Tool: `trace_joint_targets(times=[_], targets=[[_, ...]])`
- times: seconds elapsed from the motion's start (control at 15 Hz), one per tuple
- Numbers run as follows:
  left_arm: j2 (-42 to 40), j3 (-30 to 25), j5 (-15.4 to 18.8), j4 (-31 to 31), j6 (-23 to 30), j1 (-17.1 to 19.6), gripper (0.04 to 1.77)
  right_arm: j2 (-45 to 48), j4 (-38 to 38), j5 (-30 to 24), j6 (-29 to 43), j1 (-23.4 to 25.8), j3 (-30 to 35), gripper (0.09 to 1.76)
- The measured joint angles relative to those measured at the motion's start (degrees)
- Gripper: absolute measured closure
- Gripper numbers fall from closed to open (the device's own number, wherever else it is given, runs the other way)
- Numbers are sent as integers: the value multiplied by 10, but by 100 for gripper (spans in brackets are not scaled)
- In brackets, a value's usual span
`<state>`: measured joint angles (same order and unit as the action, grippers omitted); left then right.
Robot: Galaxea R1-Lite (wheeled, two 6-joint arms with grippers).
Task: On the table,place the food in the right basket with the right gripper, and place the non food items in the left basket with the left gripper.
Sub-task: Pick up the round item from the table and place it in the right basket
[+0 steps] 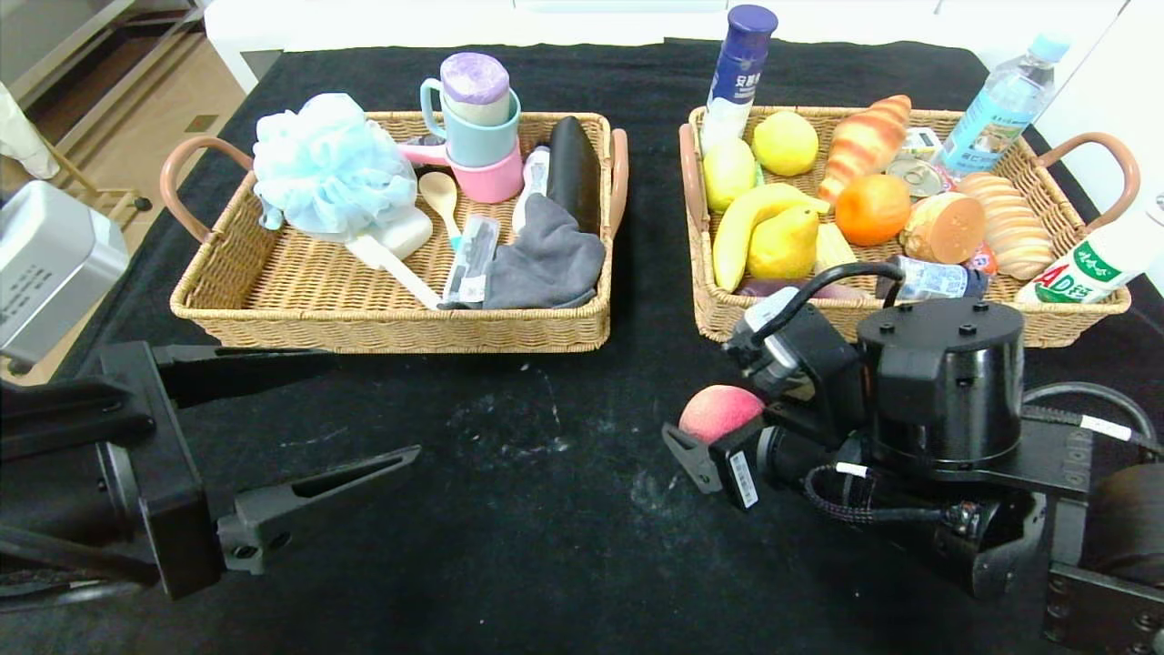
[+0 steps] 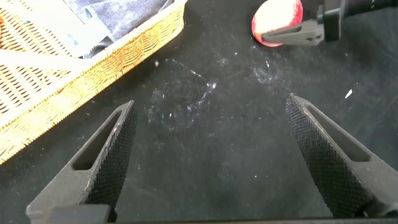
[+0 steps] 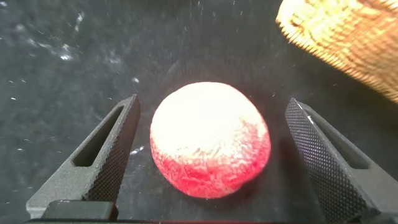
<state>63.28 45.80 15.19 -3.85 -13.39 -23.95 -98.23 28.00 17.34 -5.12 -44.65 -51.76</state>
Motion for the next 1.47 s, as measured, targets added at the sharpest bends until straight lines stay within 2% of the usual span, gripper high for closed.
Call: trace_joint_targets(times=[0.87,1.07,1.47], targets=[[-1,1,0,0,0,0,9,-31,5,-2,2,9,-9,14],[-2,1,0,0,0,0,9,-32,5,-2,2,8,-9,59],[-1,1,0,1,0,0,9,-31,5,-2,2,8,-9,64]])
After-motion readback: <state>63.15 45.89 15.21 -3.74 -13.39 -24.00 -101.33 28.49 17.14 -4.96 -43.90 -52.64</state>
